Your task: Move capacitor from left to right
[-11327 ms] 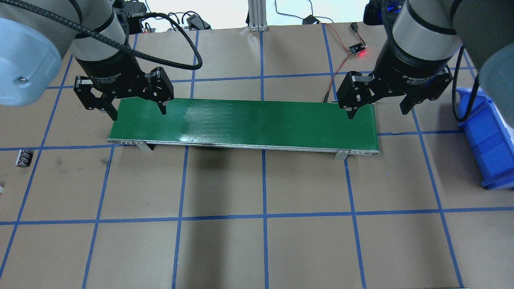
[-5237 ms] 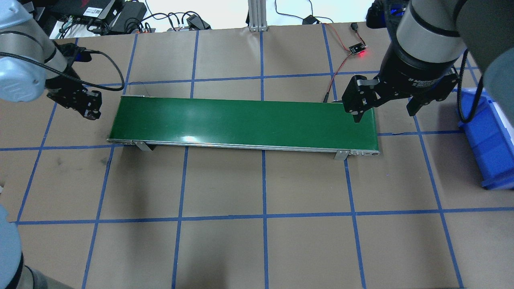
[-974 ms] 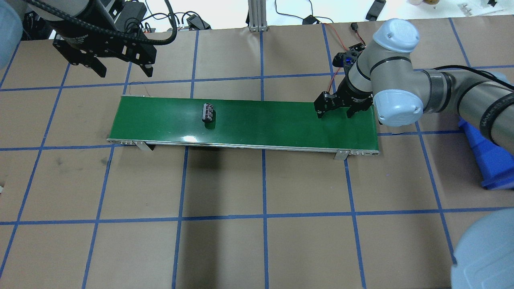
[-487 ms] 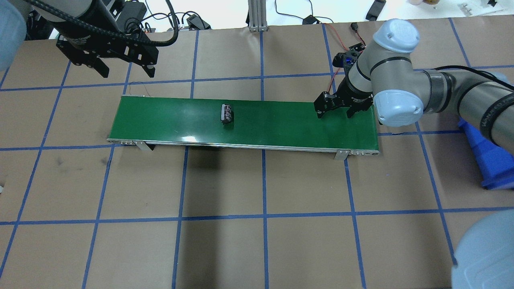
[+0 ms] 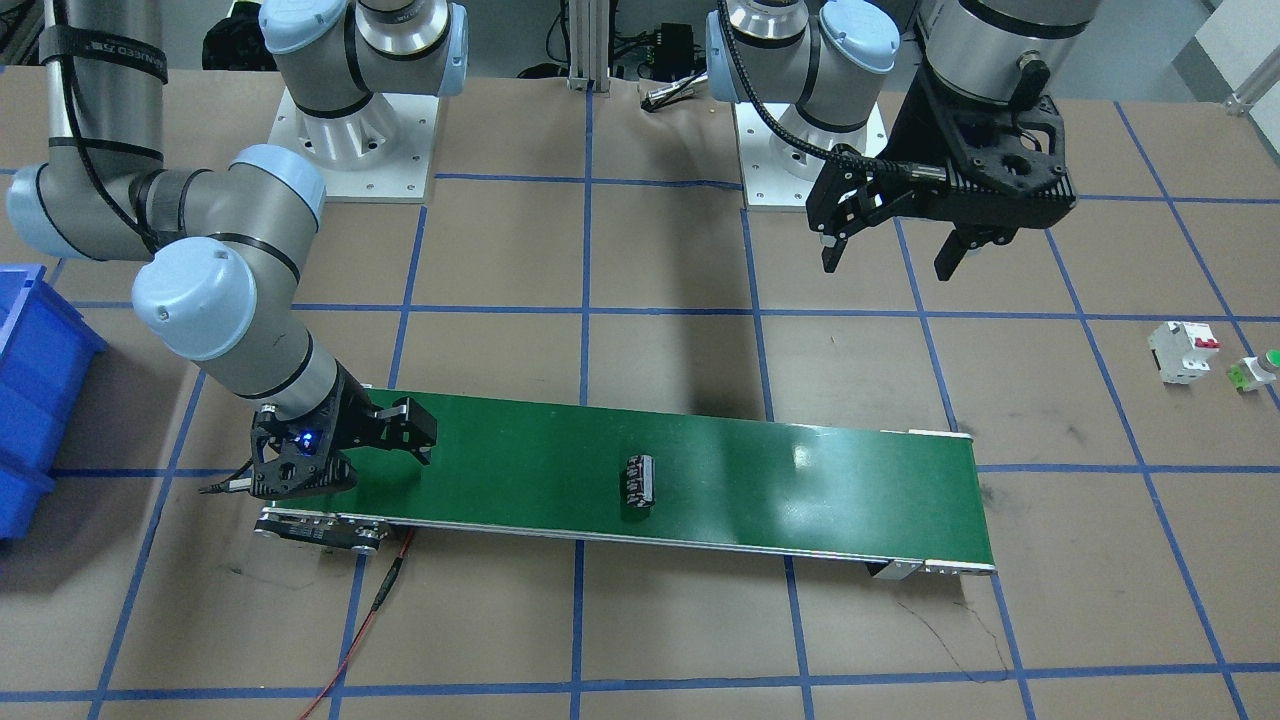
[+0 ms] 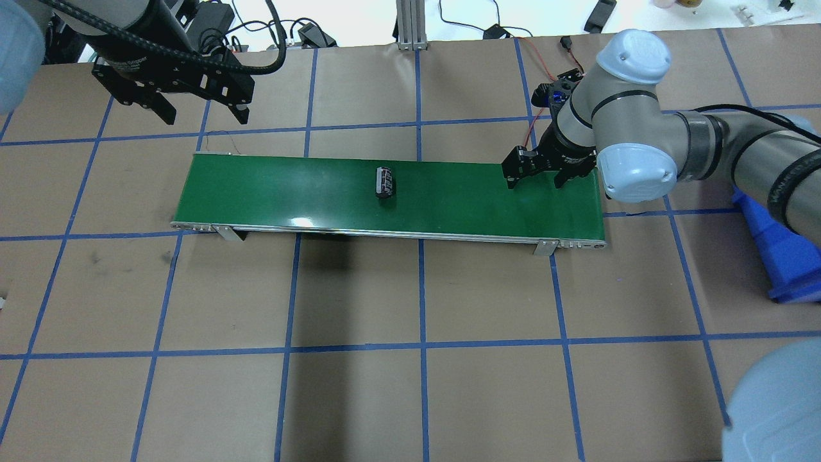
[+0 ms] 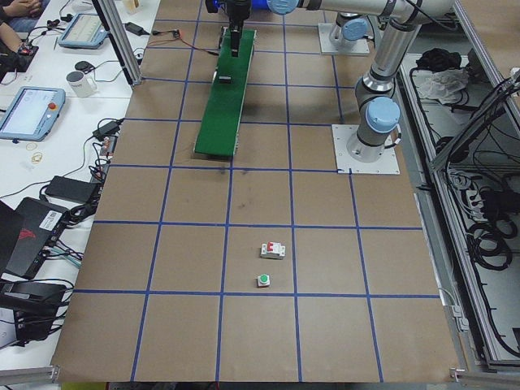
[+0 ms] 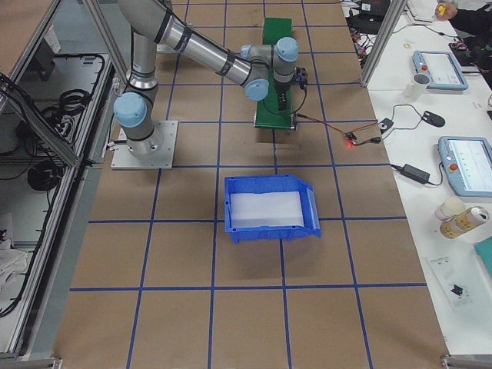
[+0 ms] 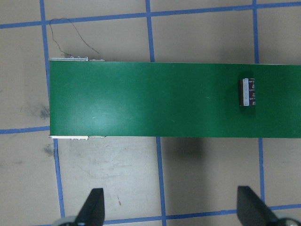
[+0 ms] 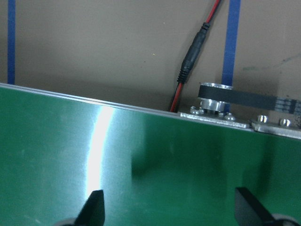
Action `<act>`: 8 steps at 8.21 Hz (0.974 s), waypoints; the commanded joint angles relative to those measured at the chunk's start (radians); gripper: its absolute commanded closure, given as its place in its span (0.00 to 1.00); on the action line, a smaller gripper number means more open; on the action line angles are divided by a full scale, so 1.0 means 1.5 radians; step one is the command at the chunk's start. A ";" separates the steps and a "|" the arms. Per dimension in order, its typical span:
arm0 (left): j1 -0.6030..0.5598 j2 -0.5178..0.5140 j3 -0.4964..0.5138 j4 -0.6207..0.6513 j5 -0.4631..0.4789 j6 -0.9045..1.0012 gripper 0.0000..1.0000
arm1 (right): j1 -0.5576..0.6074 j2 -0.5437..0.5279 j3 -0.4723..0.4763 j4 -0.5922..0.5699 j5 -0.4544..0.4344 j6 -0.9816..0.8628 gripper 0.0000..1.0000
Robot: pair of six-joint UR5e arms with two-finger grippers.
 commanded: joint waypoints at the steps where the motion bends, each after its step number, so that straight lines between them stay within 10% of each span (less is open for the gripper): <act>1: 0.001 0.000 0.000 0.002 0.000 0.000 0.00 | 0.000 -0.001 0.000 0.000 0.001 0.001 0.04; 8: 0.001 -0.001 0.000 0.003 0.000 0.001 0.00 | 0.001 0.005 0.000 -0.001 0.032 0.007 0.04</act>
